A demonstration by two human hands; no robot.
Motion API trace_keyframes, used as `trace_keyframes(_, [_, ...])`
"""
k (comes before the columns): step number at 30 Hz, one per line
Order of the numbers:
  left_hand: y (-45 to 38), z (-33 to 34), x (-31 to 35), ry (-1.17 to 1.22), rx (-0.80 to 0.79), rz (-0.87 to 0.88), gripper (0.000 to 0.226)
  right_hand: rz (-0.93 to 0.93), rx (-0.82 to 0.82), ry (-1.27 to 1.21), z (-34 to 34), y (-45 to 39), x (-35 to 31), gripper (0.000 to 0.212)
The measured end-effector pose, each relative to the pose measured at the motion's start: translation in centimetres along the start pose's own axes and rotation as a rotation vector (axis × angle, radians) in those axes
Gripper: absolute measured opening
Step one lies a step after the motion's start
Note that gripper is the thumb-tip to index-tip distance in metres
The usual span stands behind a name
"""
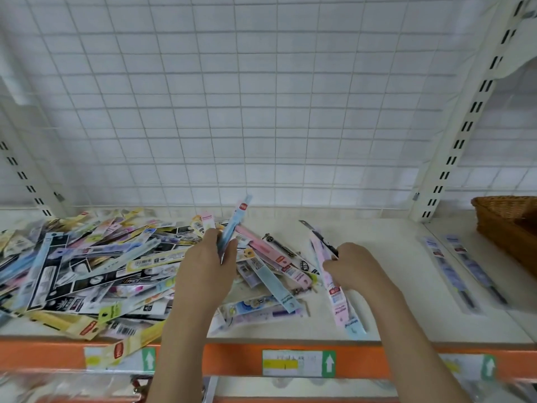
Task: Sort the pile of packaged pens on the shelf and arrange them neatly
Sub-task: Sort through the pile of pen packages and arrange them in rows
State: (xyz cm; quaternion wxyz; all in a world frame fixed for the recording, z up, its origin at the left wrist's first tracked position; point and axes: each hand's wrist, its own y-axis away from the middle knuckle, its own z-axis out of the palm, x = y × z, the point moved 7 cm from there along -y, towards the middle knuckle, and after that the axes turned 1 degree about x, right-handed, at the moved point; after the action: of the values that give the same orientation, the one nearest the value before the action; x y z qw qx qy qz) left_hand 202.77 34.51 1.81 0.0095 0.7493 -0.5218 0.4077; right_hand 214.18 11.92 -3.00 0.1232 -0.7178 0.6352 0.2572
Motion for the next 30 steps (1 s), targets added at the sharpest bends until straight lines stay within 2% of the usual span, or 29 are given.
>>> trace_keyframes(6, [-0.1,-0.6,-0.6,0.009,0.008,-0.013,0.028,-0.129,0.136,-0.339,-3.2,2.0,-2.6,0.008])
trace_keyframes(8, [0.0,-0.7,-0.9,0.008,0.014,-0.021,0.028,-0.146,0.154,-0.381,-3.6,2.6,-3.1,0.004])
trace_keyframes(12, [0.2,-0.8,-1.3,0.016,0.015,-0.023,0.024,-0.152,0.174,-0.44,-3.3,3.3,-3.4,0.018])
trace_keyframes(17, [0.2,-0.8,-1.8,0.002,0.009,-0.036,0.023,-0.142,0.197,-0.346,-2.2,3.4,-3.5,0.033])
trace_keyframes(23, [0.1,-1.1,-2.5,-0.025,-0.001,-0.035,0.024,-0.129,0.073,-0.259,0.6,2.7,-3.4,0.014])
trace_keyframes(24, [0.0,-1.2,-2.6,-0.029,-0.003,-0.037,0.024,-0.135,0.055,-0.251,0.9,2.6,-3.7,0.014])
trace_keyframes(28, [0.0,-2.3,-3.5,-0.072,-0.005,-0.049,0.021,-0.164,0.031,-0.223,1.6,2.4,-4.9,0.035])
trace_keyframes(30, [-0.1,-3.2,-4.5,-0.092,0.014,-0.075,0.019,-0.182,0.025,-0.15,1.8,2.2,-5.5,0.027])
